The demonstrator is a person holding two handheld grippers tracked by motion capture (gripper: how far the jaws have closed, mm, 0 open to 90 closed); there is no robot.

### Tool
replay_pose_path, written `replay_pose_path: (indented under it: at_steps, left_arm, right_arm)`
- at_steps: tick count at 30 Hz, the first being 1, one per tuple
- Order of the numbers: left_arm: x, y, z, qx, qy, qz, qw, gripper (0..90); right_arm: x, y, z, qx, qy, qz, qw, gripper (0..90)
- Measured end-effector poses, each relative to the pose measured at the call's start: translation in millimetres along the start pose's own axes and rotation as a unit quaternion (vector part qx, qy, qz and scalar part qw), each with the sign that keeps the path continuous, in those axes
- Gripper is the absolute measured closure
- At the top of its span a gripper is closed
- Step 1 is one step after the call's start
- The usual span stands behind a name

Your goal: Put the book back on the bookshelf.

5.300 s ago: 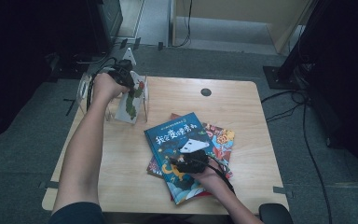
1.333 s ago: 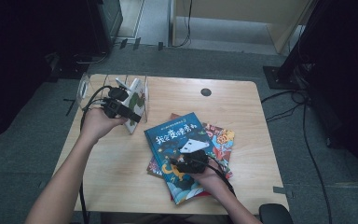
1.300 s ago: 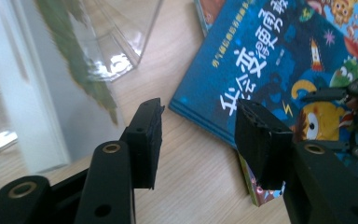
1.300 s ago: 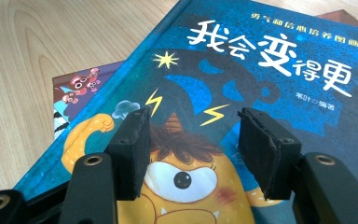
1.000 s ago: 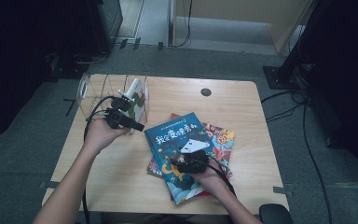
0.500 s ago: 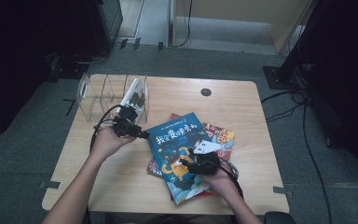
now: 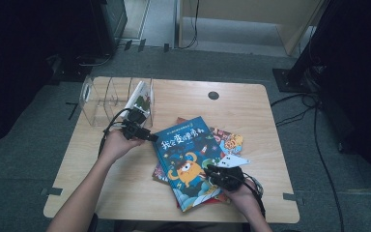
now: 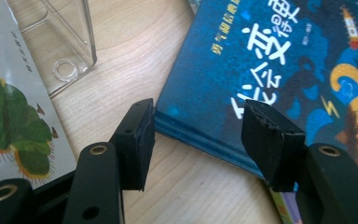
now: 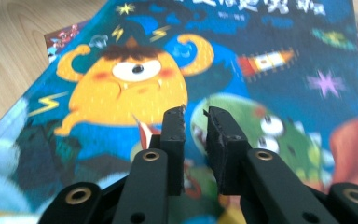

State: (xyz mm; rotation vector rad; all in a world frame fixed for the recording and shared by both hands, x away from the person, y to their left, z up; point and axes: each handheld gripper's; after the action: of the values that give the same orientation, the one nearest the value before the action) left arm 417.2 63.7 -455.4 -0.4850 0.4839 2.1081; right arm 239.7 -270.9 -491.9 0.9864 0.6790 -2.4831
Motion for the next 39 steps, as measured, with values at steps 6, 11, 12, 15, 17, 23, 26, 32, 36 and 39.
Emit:
replay_pose_path:
  at_steps: [6, 11, 12, 15, 17, 23, 26, 32, 36, 39]
  left_arm:
    - [-0.1, -4.0, -8.8, -0.008, 0.002, -0.006, 0.9999, 47.0]
    - [0.4, -7.5, -13.9, -0.005, -0.005, 0.002, 1.0, 54.4]
    - [0.5, -8.1, -13.8, -0.005, -0.006, 0.002, 1.0, 57.0]
    - [0.9, -9.4, -11.1, -0.015, -0.001, 0.006, 0.9999, 64.4]
    - [1.6, -10.7, -9.5, -0.021, 0.001, 0.004, 0.9998, 70.9]
    - [1.4, -11.8, -8.1, -0.04, 0.0, 0.002, 0.9992, 84.5]
    - [0.7, -12.5, -8.7, -0.039, 0.0, 0.003, 0.9992, 87.2]
    - [-2.7, -10.8, -9.6, -0.058, 0.004, -0.012, 0.9983, 90.0]
    - [-3.2, -14.1, -13.4, -0.056, -0.007, -0.004, 0.9984, 90.0]
    - [-4.1, -11.9, -14.0, -0.06, -0.008, -0.012, 0.9981, 90.0]
  right_arm:
    - [10.7, 4.9, 15.9, 0.01, -0.007, -0.026, 0.9996, 83.6]
    - [22.3, 7.7, 29.2, 0.015, -0.004, -0.034, 0.9993, 84.6]
    - [24.8, 8.8, 32.1, 0.016, -0.003, -0.034, 0.9993, 85.1]
    - [29.3, 10.8, 39.1, 0.022, -0.005, -0.039, 0.999, 86.9]
    - [31.8, 12.2, 42.9, 0.024, -0.006, -0.042, 0.9988, 88.3]
    - [37.5, 14.0, 51.2, 0.023, -0.012, -0.055, 0.9982, 90.0]
    - [38.2, 13.1, 52.1, 0.023, -0.014, -0.052, 0.9983, 90.0]
    - [41.5, 10.5, 55.4, 0.024, -0.018, -0.051, 0.9983, 90.0]
    - [45.7, 9.0, 59.2, 0.025, -0.018, -0.048, 0.9984, 90.0]
    - [52.2, 6.5, 59.1, 0.034, -0.036, -0.043, 0.9978, 90.0]
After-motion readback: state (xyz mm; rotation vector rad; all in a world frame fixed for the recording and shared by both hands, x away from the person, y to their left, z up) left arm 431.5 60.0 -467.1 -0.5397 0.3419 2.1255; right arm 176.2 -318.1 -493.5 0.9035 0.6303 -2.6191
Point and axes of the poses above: each handheld gripper's, and its own axes: z roughly backward along the jaws, x roughly out of its underside, y roughly to its right, and after that the axes turned 14 degrees about -z, right-handed
